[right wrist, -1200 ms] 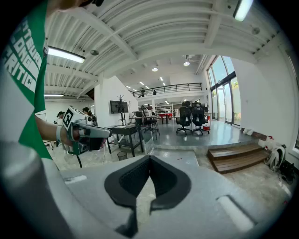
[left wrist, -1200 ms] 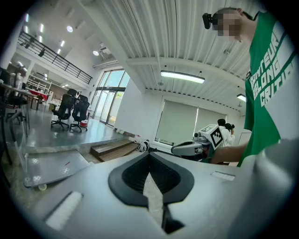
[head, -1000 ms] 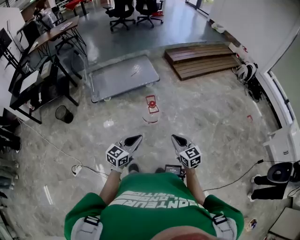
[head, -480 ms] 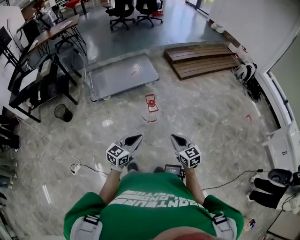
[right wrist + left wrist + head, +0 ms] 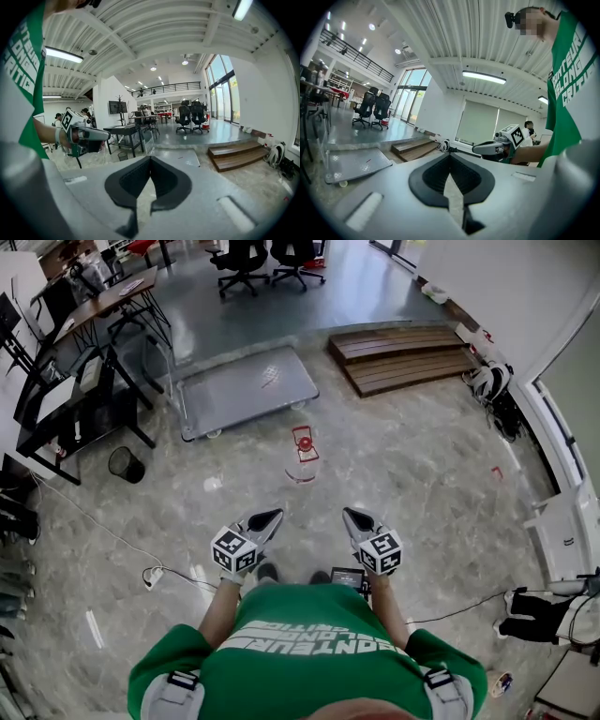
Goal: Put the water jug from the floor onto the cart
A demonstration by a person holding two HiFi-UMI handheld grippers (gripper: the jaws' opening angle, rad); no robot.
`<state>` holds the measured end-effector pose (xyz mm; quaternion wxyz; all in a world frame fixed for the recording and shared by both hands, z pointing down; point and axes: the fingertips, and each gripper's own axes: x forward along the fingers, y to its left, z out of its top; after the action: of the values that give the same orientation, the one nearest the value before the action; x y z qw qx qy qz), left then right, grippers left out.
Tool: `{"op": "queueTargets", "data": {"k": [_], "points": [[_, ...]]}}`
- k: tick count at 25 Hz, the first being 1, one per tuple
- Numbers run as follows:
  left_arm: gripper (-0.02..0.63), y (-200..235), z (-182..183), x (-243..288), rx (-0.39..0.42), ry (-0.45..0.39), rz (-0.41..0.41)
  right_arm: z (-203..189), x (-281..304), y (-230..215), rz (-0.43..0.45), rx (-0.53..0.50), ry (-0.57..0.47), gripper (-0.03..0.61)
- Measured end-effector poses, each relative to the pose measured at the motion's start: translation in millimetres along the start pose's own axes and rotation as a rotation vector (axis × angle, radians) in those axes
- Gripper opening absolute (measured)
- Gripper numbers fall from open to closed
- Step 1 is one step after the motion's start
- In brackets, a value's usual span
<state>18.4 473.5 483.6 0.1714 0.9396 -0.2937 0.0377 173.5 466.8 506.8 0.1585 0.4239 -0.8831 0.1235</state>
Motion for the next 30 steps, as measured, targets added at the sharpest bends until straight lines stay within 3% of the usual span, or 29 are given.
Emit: {"op": "queueTargets", "data": {"k": [9, 30], "points": [[0.014, 14.3, -3.7, -14.4, -0.018, -0.003, -0.013, 5.8, 13.0, 12.3, -0.019, -0.012, 0.011, -0.009], [0.014, 68.9, -9.1, -68.7, -0.056, -0.014, -0.042, 24.6, 76.7, 87.9, 0.001, -0.091, 0.048, -0.008]]}}
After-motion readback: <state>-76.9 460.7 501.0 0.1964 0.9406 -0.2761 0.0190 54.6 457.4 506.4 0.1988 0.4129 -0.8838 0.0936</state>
